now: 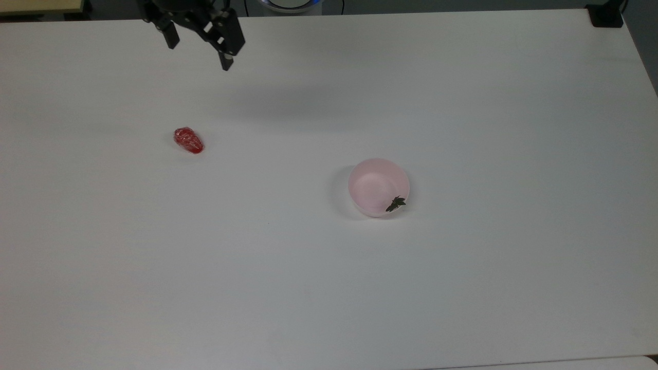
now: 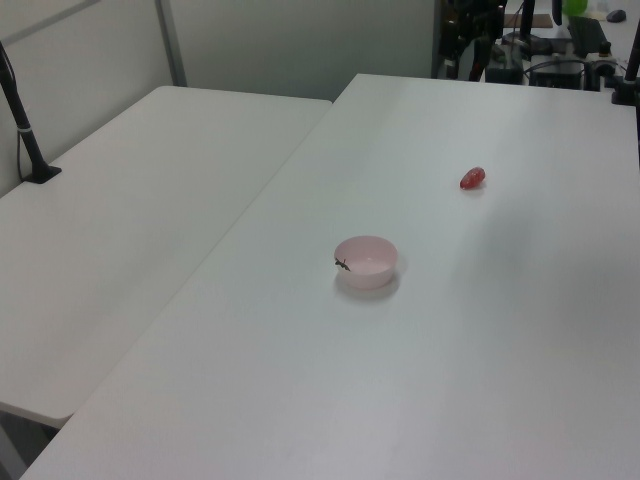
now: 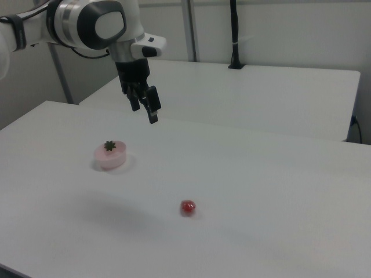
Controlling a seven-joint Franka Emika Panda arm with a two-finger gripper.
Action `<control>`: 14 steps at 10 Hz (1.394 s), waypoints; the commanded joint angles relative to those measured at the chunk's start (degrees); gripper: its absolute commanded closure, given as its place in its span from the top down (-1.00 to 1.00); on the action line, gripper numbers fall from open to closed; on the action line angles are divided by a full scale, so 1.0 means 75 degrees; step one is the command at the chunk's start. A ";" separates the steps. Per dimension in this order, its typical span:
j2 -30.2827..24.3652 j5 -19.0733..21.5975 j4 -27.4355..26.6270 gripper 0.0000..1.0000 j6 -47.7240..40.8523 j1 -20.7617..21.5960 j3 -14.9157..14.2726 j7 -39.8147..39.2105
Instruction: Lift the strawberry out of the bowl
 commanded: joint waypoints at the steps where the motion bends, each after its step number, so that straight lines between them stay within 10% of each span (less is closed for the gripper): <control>1: -0.0229 0.0079 0.0011 1.00 -0.0219 0.0470 -0.0222 -0.0013; 14: -0.0406 -0.0050 -0.0235 1.00 -0.0079 0.1339 -0.0457 -0.1606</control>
